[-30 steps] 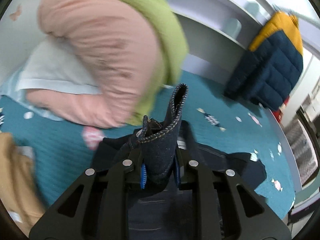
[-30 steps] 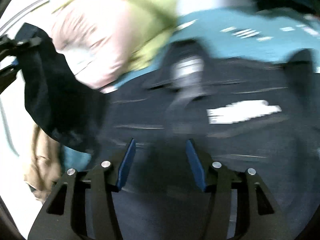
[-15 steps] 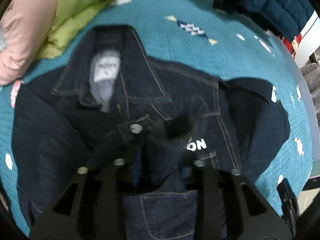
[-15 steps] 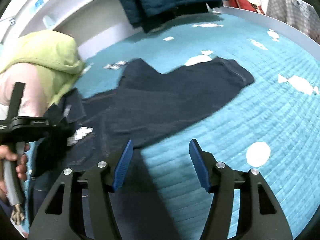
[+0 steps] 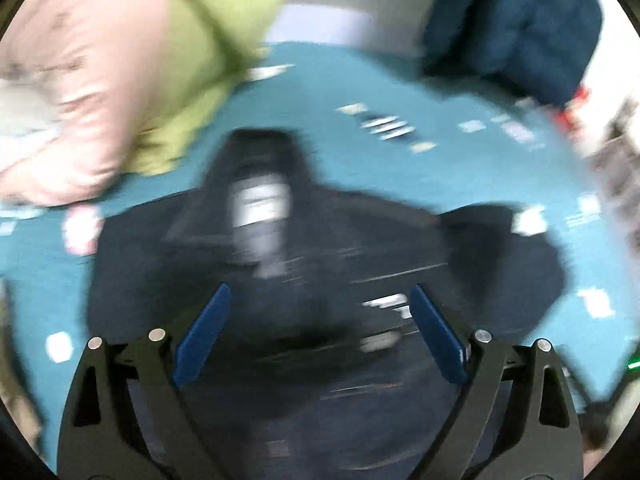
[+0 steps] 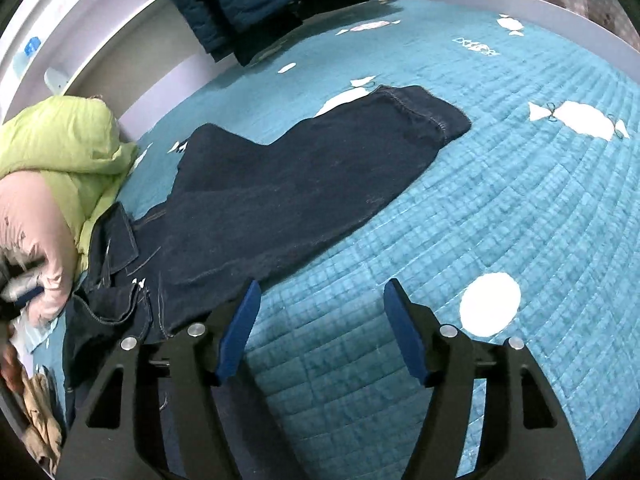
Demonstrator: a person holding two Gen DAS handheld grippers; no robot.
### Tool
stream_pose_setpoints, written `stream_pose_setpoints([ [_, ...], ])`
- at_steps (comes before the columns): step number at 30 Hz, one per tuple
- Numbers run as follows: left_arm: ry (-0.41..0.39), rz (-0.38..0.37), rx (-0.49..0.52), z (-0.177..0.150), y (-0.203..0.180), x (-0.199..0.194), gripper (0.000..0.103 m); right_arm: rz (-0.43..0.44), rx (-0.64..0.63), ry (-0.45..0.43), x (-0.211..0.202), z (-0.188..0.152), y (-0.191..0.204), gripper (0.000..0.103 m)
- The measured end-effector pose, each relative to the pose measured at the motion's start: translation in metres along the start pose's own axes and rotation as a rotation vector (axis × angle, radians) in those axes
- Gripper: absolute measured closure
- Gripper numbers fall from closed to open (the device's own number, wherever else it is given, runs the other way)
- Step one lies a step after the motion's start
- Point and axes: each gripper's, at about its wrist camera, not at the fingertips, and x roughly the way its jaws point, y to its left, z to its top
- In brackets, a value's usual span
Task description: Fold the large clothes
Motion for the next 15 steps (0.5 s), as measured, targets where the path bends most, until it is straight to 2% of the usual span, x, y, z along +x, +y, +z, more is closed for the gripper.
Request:
stream_pose_setpoints([
  [1, 0.025, 0.028, -0.015, -0.006, 0.008, 0.005, 0.012, 0.003, 0.006, 0.000, 0.000, 0.000, 0.000, 0.041],
  [3, 0.112, 0.032, -0.074, -0.026, 0.023, 0.021, 0.012, 0.007, 0.003, 0.005, 0.003, 0.000, 0.002, 0.040],
  [6, 0.179, -0.028, -0.106, -0.054, 0.025, 0.035, 0.012, 0.014, -0.020, 0.013, 0.005, -0.001, 0.007, 0.040],
  [8, 0.244, -0.042, -0.065, -0.069, 0.010, 0.047, 0.013, 0.016, -0.027, 0.013, 0.005, -0.001, 0.010, 0.040],
  [9, 0.236, -0.032, -0.048, -0.074, 0.004, 0.045, 0.013, 0.017, -0.030, 0.013, 0.005, -0.002, 0.010, 0.039],
  [11, 0.152, -0.045, -0.028, -0.076, 0.000, 0.030, 0.013, 0.017, -0.027, 0.012, 0.005, -0.001, 0.009, 0.039],
  [13, 0.134, -0.127, -0.027, -0.075, 0.000, 0.019, 0.013, 0.020, -0.016, 0.011, 0.004, 0.000, 0.007, 0.038],
  [15, 0.137, -0.118, 0.023, -0.074, -0.008, 0.016, 0.012, 0.026, -0.007, 0.011, 0.005, 0.001, 0.006, 0.038],
])
